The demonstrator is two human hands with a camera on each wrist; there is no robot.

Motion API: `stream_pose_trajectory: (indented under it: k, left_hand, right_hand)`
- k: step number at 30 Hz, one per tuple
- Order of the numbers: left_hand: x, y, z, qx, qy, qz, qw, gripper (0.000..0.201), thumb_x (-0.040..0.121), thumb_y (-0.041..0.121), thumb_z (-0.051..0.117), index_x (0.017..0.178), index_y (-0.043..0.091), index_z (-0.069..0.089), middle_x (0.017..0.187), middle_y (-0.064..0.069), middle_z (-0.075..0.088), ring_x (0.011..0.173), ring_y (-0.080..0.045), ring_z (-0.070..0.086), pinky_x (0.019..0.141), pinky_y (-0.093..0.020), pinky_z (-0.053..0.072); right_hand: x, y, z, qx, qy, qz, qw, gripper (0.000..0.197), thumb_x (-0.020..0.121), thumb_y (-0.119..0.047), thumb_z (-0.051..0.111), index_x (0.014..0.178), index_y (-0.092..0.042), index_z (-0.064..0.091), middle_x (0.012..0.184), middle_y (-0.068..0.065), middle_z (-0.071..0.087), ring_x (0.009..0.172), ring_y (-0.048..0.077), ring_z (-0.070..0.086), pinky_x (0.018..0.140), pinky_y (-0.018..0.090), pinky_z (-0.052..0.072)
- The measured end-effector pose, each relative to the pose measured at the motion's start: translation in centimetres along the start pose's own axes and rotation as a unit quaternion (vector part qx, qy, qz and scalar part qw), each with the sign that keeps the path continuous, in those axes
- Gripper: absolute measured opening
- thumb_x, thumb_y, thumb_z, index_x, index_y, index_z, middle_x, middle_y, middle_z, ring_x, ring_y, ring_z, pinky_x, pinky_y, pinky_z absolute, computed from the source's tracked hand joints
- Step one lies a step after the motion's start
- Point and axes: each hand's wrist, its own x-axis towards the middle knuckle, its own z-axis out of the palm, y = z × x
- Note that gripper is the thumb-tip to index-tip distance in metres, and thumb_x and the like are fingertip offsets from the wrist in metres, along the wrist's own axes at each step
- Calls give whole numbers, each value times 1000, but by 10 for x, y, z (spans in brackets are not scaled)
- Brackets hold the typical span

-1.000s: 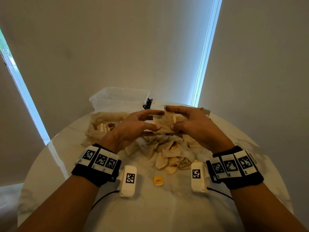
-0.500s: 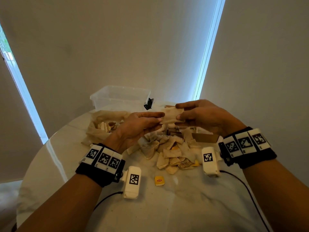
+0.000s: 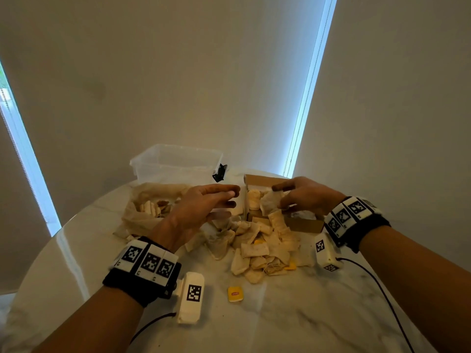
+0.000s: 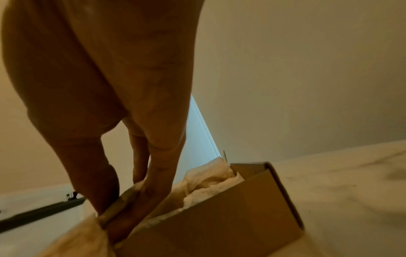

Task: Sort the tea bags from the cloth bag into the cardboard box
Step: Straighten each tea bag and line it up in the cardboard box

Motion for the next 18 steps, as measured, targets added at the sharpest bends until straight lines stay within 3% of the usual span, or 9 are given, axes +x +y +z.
stream_pose_trajectory:
  k: [8, 12, 15, 18]
  left_hand:
    - [0, 0, 0, 23, 2, 3, 1000, 21, 103, 18, 66, 119, 22, 79, 117, 1, 79, 111, -19, 75, 83, -32, 60]
    - [-2, 1, 1, 38, 2, 3, 999, 21, 102, 19, 67, 118, 24, 80, 116, 2, 79, 109, -18, 75, 82, -32, 60]
    - [-3, 3, 2, 55, 4, 7, 998, 21, 102, 20, 68, 119, 25, 79, 116, 3, 79, 108, -17, 75, 82, -33, 60]
    - [-4, 7, 4, 81, -4, 22, 996, 21, 102, 21, 68, 118, 27, 79, 114, 4, 79, 106, -15, 76, 81, -33, 60]
  right_hand:
    - [13, 9, 3, -173, 34, -7, 984, 72, 77, -1, 86, 141, -28, 66, 142, 6, 54, 112, 31, 64, 91, 42, 65]
    - [11, 9, 3, -214, 27, -20, 976, 68, 82, -4, 85, 143, -25, 64, 139, 4, 58, 113, 28, 65, 97, 44, 63]
    - [4, 6, -4, -219, 36, -40, 974, 50, 91, -8, 80, 138, -18, 68, 135, 5, 63, 101, 21, 71, 85, 34, 66]
    - [-7, 3, -14, -274, 114, -109, 949, 36, 96, -7, 75, 132, -14, 72, 130, 3, 70, 93, 10, 67, 80, 23, 58]
